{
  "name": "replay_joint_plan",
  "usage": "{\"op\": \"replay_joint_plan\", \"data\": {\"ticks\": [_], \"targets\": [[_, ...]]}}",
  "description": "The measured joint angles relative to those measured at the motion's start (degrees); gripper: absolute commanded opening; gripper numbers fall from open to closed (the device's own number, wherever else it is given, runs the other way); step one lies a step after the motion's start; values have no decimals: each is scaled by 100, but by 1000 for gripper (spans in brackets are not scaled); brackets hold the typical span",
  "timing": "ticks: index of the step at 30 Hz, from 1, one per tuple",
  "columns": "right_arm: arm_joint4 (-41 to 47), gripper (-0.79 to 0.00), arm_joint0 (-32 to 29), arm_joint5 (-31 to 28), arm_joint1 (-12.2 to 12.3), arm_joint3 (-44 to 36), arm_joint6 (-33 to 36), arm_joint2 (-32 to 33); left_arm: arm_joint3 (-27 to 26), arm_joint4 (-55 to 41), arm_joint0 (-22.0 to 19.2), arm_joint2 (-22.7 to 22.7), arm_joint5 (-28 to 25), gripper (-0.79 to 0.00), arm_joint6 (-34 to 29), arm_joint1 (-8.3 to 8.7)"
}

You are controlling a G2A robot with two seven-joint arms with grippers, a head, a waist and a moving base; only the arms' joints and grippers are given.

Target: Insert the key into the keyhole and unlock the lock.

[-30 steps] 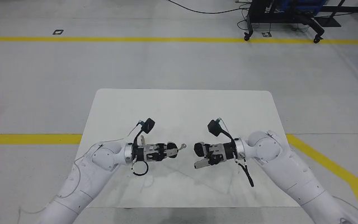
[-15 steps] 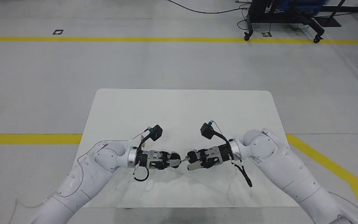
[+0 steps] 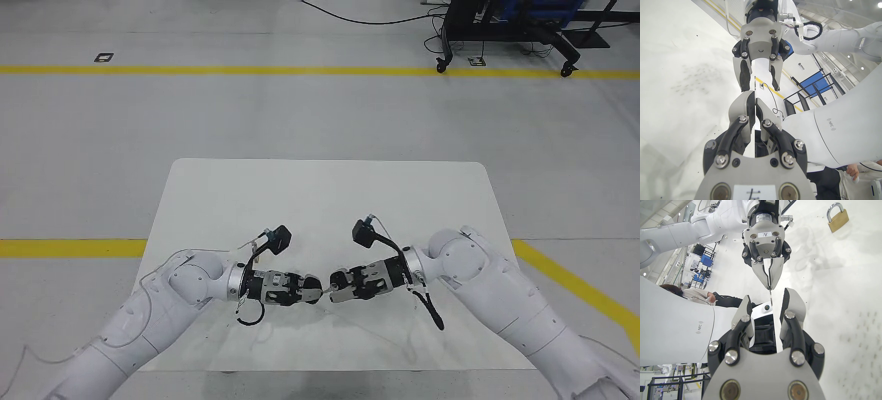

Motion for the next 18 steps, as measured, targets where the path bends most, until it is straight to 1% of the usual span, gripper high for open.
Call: {"op": "replay_joint_plan", "data": {"ticks": [4, 6, 7, 8, 9, 10, 16, 17, 18], "targets": [[-46, -477, 35, 29, -18, 59, -93, -20, 32, 46, -59, 79, -39, -785, 39, 23], [-46, -533, 42, 27, -25, 82, -115, -31, 32, 44, -73, 112, -55, -785, 55, 28], [-44, -622, 48, 29, -29, 94, -115, -41, 32, 40, -83, 133, -62, -785, 63, 31], [-43, -680, 54, 35, -33, 102, -111, -51, 32, 40, -93, 147, -69, -785, 69, 34], [-40, -776, 60, 42, -36, 107, -105, -60, 35, 40, -102, 160, -77, -785, 77, 36], [-34, -785, 68, 48, -40, 112, -96, -72, 43, 41, -113, 174, -85, -785, 86, 40], [-13, -785, 97, 59, -54, 142, -75, -99, 70, 37, -156, 232, -114, -785, 115, 53], [-12, -785, 99, 59, -55, 145, -72, -101, 70, 30, -160, 241, -117, -459, 118, 54], [-11, -785, 101, 58, -56, 148, -71, -102, 64, 22, -164, 253, -122, 0, 122, 55]]}}
